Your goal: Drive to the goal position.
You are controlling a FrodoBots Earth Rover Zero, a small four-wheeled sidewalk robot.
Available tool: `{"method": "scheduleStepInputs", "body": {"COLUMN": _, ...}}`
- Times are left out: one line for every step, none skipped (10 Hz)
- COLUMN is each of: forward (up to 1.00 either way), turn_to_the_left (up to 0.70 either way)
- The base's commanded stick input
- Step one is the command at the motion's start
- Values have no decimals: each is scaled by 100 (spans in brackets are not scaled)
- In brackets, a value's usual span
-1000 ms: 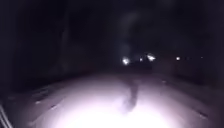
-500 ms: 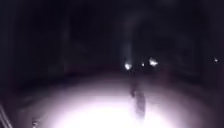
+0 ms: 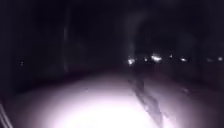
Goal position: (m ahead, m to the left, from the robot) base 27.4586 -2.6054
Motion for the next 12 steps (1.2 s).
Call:
{"method": "scheduleStepInputs", "body": {"forward": 100, "turn_to_the_left": 0}}
{"method": "scheduleStepInputs", "body": {"forward": 100, "turn_to_the_left": -1}}
{"method": "scheduleStepInputs", "body": {"forward": 100, "turn_to_the_left": -12}}
{"method": "scheduleStepInputs", "body": {"forward": 100, "turn_to_the_left": -24}}
{"method": "scheduleStepInputs", "body": {"forward": 100, "turn_to_the_left": -27}}
{"method": "scheduleStepInputs", "body": {"forward": 100, "turn_to_the_left": -27}}
{"method": "scheduleStepInputs", "body": {"forward": 100, "turn_to_the_left": -27}}
{"method": "scheduleStepInputs", "body": {"forward": 100, "turn_to_the_left": -27}}
{"method": "scheduleStepInputs", "body": {"forward": 100, "turn_to_the_left": -27}}
{"method": "scheduleStepInputs", "body": {"forward": 100, "turn_to_the_left": -27}}
{"method": "scheduleStepInputs", "body": {"forward": 100, "turn_to_the_left": -27}}
{"method": "scheduleStepInputs", "body": {"forward": 100, "turn_to_the_left": -27}}
